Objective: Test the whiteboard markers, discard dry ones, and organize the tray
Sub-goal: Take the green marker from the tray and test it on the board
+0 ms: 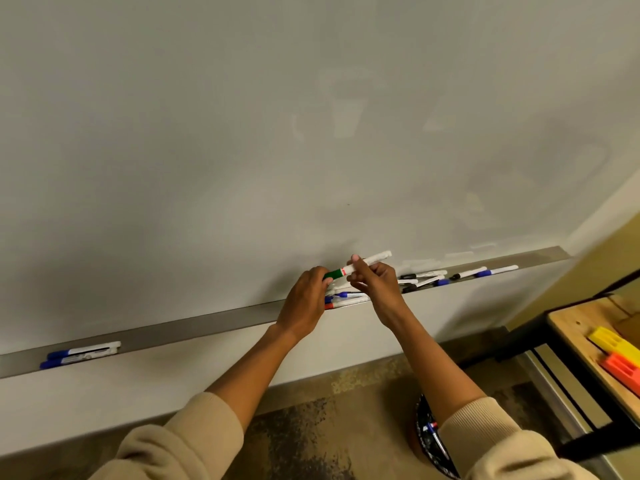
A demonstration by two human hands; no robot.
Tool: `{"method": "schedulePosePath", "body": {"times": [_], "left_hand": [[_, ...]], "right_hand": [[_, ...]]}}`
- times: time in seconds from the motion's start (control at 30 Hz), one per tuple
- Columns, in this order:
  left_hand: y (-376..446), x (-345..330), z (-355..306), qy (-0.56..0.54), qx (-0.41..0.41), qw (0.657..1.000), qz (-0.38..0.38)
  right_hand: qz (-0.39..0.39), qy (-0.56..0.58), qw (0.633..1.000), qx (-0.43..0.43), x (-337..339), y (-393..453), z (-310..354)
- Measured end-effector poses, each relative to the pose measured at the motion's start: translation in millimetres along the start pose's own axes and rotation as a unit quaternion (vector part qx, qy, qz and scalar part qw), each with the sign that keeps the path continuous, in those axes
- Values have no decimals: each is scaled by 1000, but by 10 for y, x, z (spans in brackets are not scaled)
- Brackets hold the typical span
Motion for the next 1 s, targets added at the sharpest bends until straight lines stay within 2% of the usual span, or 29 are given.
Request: {"method": "schedulePosePath", "body": {"times": [0.1, 0.27, 0.33, 0.43, 0.53, 0.63, 0.73, 0.83, 0.9, 1.0], "left_hand": [[115, -134, -285, 5, -22, 1000, 3], [293, -287, -790, 4, -61, 998, 17], [356, -311, -915, 0, -65, 998, 18], [372, -259, -818, -29, -50, 998, -10], [367, -183, -604, -20, -26, 999, -35], [460, -80, -617, -45, -1, 997, -64], [625, 116, -888, -77, -24, 993, -86], [810, 421, -1156, -99, -57, 984, -138], [902, 685, -1314, -96, -87, 972, -194], [991, 1107, -1573, -33, -182, 940, -287]], "right_hand": [[-41, 14, 999, 31, 173, -25, 172], [-88, 36, 995, 35, 532, 43, 282], [-104, 82, 990, 47, 698, 96, 363], [-201, 196, 958, 52, 1276, 208, 545], [-245, 179, 950, 70, 1724, 234, 815], [-196, 189, 958, 94, 1607, 218, 1049], [-139, 217, 960, 108, 1307, 191, 1231], [-91, 232, 959, 134, 1022, 156, 1447], [-60, 229, 958, 163, 827, 110, 1649], [-20, 222, 951, 212, 563, 15, 2011]]}}
Point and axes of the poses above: each hand's wrist, its own y-axis towards the middle knuckle, its own x-axis out of the back of the hand, z = x × y, the point moved 6 cm from there along y, towards the middle knuckle, and after that the axes turned 1 degree about y, right-handed, at the moved point
